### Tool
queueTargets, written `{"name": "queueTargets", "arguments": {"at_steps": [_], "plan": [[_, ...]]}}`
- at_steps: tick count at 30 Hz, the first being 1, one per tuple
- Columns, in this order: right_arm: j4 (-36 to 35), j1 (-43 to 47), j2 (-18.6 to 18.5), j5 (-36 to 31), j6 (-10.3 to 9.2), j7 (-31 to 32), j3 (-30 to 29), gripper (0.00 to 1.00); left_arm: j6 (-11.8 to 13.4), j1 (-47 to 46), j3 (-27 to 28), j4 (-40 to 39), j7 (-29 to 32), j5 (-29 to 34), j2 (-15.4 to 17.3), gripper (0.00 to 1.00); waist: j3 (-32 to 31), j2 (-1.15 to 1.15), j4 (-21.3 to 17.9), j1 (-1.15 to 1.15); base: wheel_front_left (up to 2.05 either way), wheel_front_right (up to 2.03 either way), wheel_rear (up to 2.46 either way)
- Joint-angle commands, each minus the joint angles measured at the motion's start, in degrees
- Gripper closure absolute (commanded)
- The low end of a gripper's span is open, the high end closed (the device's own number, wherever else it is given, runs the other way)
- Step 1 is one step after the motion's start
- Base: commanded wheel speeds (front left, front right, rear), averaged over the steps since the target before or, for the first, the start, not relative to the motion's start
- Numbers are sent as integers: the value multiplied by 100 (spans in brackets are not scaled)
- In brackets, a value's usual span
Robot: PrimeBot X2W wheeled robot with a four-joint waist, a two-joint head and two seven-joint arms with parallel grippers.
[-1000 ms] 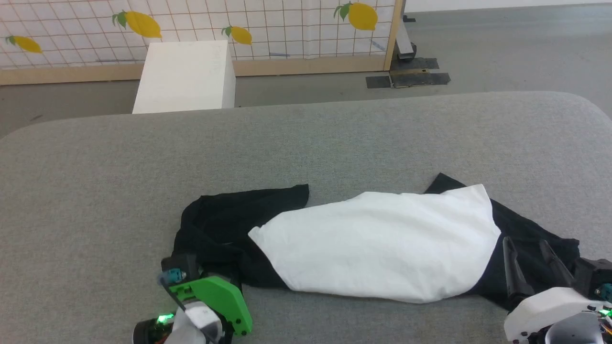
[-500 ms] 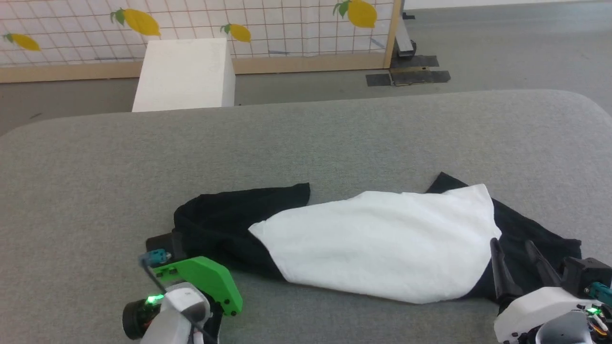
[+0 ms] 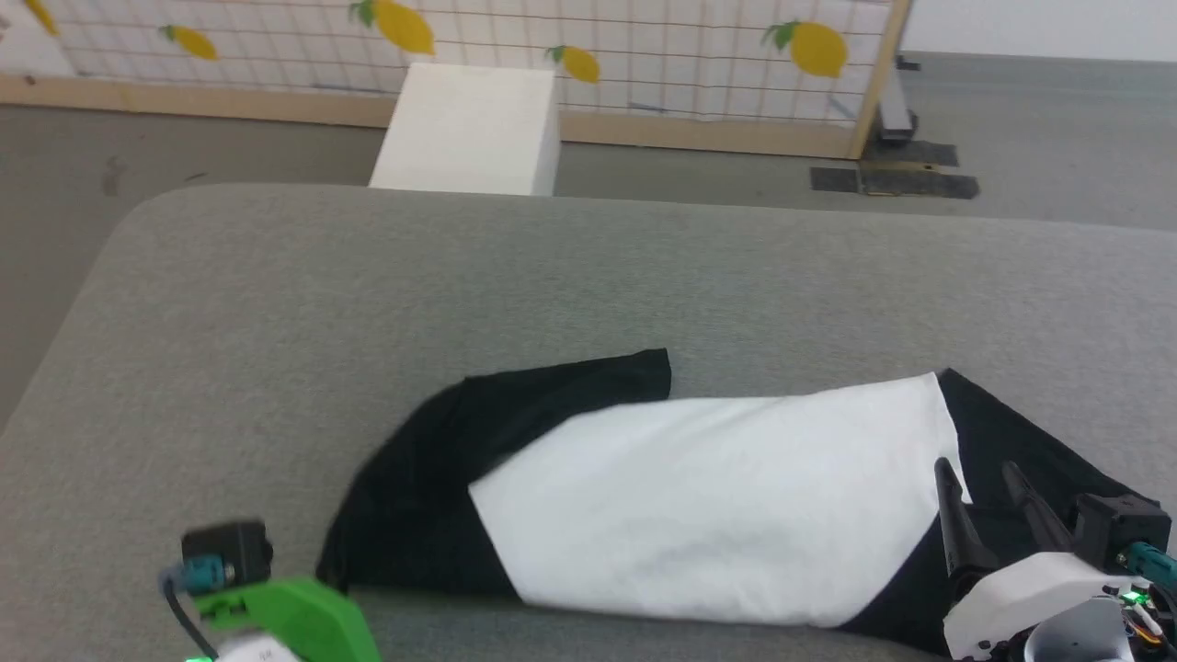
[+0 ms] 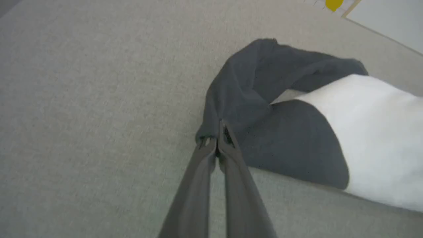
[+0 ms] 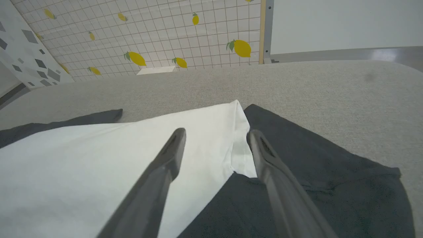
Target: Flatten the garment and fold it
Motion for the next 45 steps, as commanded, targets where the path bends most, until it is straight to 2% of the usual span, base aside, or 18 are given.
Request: {"name": "queueTargets", "arguments": {"at_steps": [1, 5, 7, 8, 9, 12, 14, 19, 23, 26, 31, 39, 40, 41, 42, 45], "plan": [[-16, 33, -4, -17, -9, 19, 12, 0, 55, 289, -29, -124, 254, -60, 101, 100, 31, 0, 266, 0, 0, 0, 0], [-45, 35, -4, -79, -9, 93, 17, 0, 93, 817, -135, -294, 922, -284, 229, 100, 73, 0, 462, 0, 0, 0, 0], [-55, 28, -4, -119, -9, 154, 31, 0, 51, 895, -178, -230, 1010, -388, 208, 100, 91, 0, 541, 0, 0, 0, 0], [-61, 25, -4, -140, -9, 181, 41, 0, 30, 888, -201, -175, 987, -401, 184, 71, 99, 0, 572, 0, 0, 0, 0], [-71, 19, -4, -171, -9, 214, 61, 0, 1, 851, -229, -92, 911, -415, 127, 0, 109, 0, 608, 0, 0, 0, 0], [-116, -16, -4, -270, -9, 271, 145, 0, -86, 682, -268, 151, 513, -401, -60, 0, 110, 0, 681, 0, 0, 0, 0], [-173, -64, -4, -371, -9, 291, 277, 0, -166, 498, -236, 273, 20, -329, -186, 0, 114, 0, 732, 0, 0, 0, 0], [-251, -443, -51, -918, -9, 447, 913, 0, -352, -74, -88, 616, -1703, 38, -466, 0, 175, 0, 866, 0, 0, 0, 0], [54, -1060, -442, -1059, -9, 806, 1602, 0, -469, -469, -116, 980, -2828, 317, -643, 0, 264, 0, 954, 0, 0, 0, 0], [453, -1543, -802, -938, -9, 1243, 2151, 0, -544, -724, -170, 1290, -3428, 450, -742, 0, 368, 0, 1031, 0, 0, 0, 0], [1129, -2327, -1434, -351, -9, 2195, 3219, 0, -580, -1026, -191, 1674, -3840, 589, -919, 0, 567, 0, 1164, 0, 0, 0, 0], [1602, -3131, -2222, 903, -9, 3557, 4878, 0, -722, -1167, 8, 1711, -3895, 758, -1102, 0, 780, 0, 1256, 0, 0, 0, 0], [1611, -3195, -2319, 1138, -9, 3824, 5115, 54, -747, -1164, 28, 1714, -3896, 771, -1117, 0, 790, 0, 1257, 0, 0, 0, 0], [1591, -3244, -2394, 1331, -9, 4016, 5275, 69, -763, -1163, 46, 1712, -3896, 782, -1126, 0, 797, 0, 1256, 0, 0, 0, 0], [1534, -3305, -2490, 1559, -9, 4205, 5445, 100, -780, -1163, 68, 1709, -3896, 793, -1136, 0, 803, 0, 1255, 0, 0, 0, 0], [1296, -3514, -2755, 1926, -9, 4321, 5642, 100, -810, -1168, 126, 1714, -3896, 811, -1152, 0, 809, 0, 1238, 0, 0, 0, 0]]}}
